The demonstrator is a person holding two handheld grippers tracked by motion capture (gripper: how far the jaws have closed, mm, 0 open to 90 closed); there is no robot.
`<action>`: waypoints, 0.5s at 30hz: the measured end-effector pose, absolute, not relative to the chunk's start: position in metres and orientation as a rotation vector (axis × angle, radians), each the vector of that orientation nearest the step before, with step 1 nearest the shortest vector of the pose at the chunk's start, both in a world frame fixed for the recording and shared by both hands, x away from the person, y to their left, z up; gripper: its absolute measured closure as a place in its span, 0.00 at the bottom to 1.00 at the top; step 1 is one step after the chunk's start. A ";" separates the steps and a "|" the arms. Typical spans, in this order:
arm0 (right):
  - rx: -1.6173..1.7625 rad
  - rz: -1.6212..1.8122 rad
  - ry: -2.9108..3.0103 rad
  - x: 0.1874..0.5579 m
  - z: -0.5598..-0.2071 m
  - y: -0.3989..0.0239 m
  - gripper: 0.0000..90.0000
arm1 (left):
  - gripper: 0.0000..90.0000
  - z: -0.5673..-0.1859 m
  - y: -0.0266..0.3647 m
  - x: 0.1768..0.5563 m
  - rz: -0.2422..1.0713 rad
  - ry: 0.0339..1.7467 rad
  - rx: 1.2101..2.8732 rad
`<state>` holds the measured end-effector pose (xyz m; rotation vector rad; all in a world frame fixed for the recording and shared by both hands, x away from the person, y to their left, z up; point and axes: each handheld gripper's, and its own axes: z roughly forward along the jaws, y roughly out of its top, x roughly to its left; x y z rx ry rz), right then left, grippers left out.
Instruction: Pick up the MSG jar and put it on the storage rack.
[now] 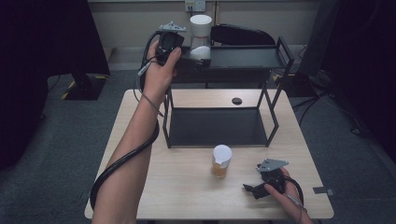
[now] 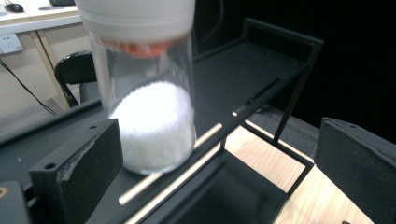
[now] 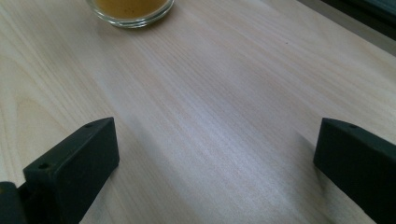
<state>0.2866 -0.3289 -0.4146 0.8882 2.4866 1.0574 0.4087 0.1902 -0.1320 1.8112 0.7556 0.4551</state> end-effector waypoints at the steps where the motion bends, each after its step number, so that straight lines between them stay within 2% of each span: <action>1: 0.889 1.057 2.487 0.287 -0.414 -0.329 0.00 | 0.01 -0.135 0.190 0.407 0.456 0.755 1.814; 15: 0.888 1.058 2.486 0.287 -0.415 -0.329 0.00 | 0.01 -0.170 0.196 0.394 0.408 0.729 1.840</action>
